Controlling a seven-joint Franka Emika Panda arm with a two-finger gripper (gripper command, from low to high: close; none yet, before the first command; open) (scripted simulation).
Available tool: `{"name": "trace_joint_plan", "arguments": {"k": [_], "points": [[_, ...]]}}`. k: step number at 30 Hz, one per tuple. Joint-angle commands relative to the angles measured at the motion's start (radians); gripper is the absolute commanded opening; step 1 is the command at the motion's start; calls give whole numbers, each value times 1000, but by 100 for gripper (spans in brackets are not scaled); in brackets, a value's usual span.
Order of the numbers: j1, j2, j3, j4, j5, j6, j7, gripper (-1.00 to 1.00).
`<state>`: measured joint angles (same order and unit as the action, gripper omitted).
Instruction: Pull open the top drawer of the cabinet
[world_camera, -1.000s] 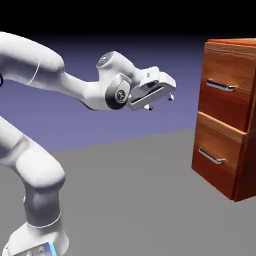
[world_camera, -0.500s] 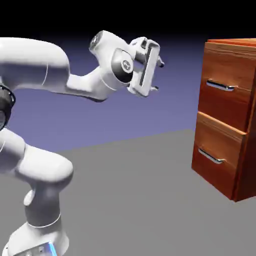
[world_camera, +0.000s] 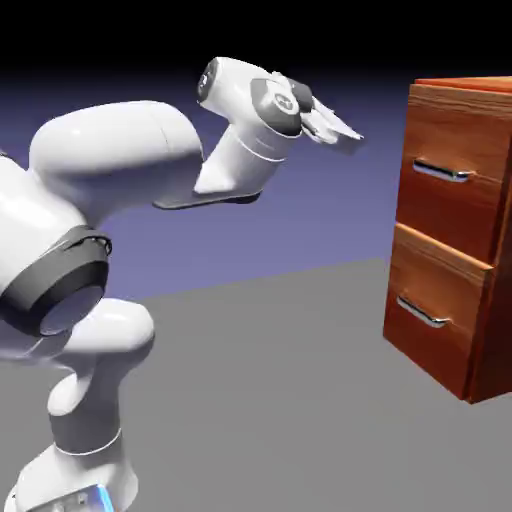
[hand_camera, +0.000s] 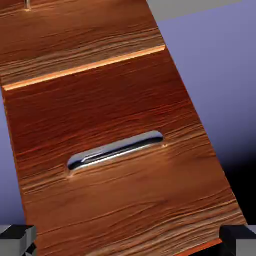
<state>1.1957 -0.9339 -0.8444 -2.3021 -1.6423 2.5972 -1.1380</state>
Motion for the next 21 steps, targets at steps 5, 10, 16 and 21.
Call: {"name": "trace_joint_plan", "arguments": {"k": [5,10,16,21], "points": [[137,-42,-98,59,-190,-51,-218,0],[274,-84,-195,118,-380,-102,-435,0],[438,-135,-313,188,-608,-163,-696,0],[575,-177,-410,247,-798,-214,-913,0]]}}
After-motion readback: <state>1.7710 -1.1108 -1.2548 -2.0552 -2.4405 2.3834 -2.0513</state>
